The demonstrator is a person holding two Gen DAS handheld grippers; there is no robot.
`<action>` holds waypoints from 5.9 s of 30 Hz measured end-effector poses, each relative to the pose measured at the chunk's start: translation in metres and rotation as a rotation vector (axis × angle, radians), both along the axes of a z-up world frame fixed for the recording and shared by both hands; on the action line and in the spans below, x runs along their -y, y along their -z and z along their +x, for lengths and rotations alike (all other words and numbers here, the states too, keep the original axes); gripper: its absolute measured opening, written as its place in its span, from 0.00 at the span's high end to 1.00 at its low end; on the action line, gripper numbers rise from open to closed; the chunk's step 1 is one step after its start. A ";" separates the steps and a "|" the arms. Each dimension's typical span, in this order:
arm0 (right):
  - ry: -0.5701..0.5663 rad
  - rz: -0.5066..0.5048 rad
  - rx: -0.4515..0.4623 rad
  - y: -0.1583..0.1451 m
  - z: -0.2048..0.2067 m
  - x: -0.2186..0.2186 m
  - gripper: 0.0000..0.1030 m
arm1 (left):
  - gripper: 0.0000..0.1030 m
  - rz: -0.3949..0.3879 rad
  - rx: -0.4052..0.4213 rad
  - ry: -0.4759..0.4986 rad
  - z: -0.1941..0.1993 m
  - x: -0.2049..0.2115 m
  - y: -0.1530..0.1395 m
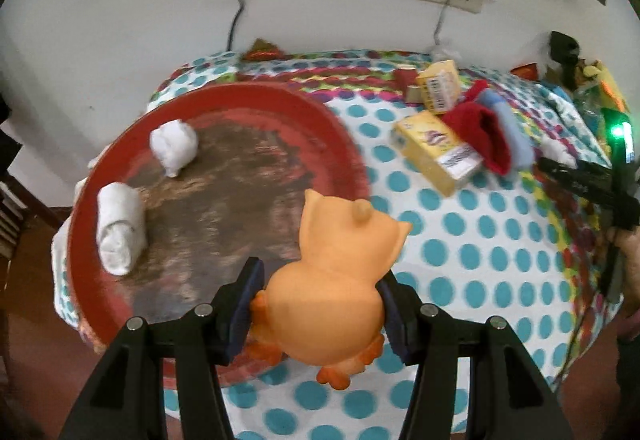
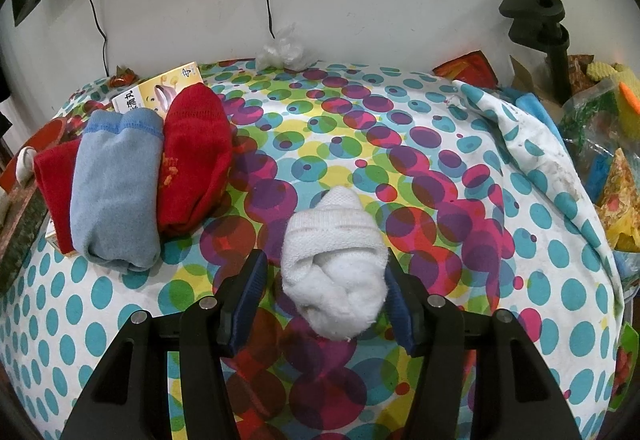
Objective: Organize objects
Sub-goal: 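Carry the orange toy onto the red tray and open the left gripper, then carry the held white sock toward the red tray with the right gripper, then lower the white sock onto the red tray and open the right gripper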
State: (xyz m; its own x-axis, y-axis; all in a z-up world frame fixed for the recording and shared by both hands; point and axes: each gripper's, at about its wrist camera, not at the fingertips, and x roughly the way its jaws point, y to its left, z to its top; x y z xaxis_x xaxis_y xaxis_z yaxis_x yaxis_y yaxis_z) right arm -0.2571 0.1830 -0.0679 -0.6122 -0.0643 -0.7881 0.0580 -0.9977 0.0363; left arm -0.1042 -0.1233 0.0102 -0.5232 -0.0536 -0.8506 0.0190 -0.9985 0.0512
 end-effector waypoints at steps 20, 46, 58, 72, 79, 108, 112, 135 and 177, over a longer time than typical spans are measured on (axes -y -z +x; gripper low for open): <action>0.001 0.007 0.000 0.002 -0.002 0.005 0.47 | 0.45 -0.037 0.081 -0.230 0.004 0.103 0.031; 0.003 0.011 0.001 0.003 -0.004 0.010 0.47 | 0.43 -0.049 0.126 -0.321 -0.005 0.157 0.049; 0.004 0.013 0.001 0.004 -0.006 0.012 0.47 | 0.31 -0.061 0.129 -0.308 0.000 0.154 0.041; 0.003 0.014 0.001 0.005 -0.007 0.014 0.47 | 0.30 -0.024 0.117 -0.269 0.013 0.148 0.029; 0.005 0.016 0.001 0.005 -0.007 0.016 0.45 | 0.30 -0.048 0.089 -0.235 0.023 0.131 0.020; 0.021 0.015 -0.032 0.000 0.015 0.002 0.64 | 0.30 -0.059 -0.131 -0.047 0.097 0.034 0.016; 0.032 0.037 -0.036 -0.001 0.017 -0.006 0.72 | 0.30 -0.062 -0.129 -0.082 0.108 0.042 0.017; -0.063 -0.034 -0.113 -0.084 0.079 0.040 0.73 | 0.30 0.019 -0.067 -0.114 0.121 0.067 0.030; -0.547 0.051 0.101 -0.014 -0.054 0.390 0.69 | 0.30 0.023 -0.044 -0.127 0.116 0.080 0.044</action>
State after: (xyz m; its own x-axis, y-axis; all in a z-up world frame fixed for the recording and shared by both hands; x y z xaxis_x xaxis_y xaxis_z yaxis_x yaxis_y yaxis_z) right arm -0.3111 -0.2071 -0.0538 -0.4219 -0.3115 -0.8514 0.5669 -0.8236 0.0204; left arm 0.0121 -0.2028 -0.0333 -0.5504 -0.1020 -0.8286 0.1468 -0.9889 0.0242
